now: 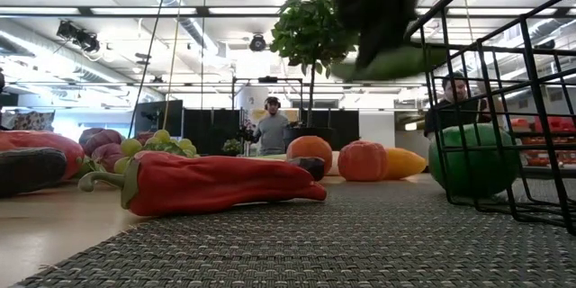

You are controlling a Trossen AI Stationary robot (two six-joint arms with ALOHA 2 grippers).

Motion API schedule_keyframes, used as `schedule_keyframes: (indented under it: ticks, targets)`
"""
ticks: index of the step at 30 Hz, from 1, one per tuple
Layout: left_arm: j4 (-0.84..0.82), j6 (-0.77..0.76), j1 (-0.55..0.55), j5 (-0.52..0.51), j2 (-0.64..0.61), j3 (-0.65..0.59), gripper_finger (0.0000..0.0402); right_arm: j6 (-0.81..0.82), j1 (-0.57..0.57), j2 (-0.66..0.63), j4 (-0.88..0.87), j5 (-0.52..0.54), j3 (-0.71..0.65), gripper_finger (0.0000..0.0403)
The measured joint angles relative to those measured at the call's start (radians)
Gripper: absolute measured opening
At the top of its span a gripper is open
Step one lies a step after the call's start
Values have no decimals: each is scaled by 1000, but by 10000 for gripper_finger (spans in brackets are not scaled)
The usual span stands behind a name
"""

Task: Build produce basket
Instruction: Put the right green cucumber into the black wire basket, then put the red chili pepper into the black wire basket

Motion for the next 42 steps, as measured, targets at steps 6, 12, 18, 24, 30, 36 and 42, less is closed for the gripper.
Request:
schedule_keyframes:
  ticks: [6, 12, 18, 24, 30, 36, 42]
  targets:
    - [-27, 22, -7, 347, 102, 0, 295, 35, 57, -229, -40, -88, 1, 115]
    - [-20, -8, -51, 506, 245, 0, 295, 102, 198, -320, -57, -37, 1, 115]
    - [-11, -6, -117, 508, 364, 0, 290, 103, 352, -291, -75, -31, 1, 115]
    - [-12, -54, -200, 493, 407, 0, 286, 166, 475, -230, -166, -61, 1, 125]
    - [1, -23, -262, 370, 451, 0, 286, 232, 521, -166, -234, -58, 1, 187]
    - [8, 44, -280, 350, 527, 0, 286, 423, 566, -139, -225, -127, 0, 292]
    - [25, 59, -284, 348, 618, 0, 286, 544, 608, -146, -210, -135, 0, 368]
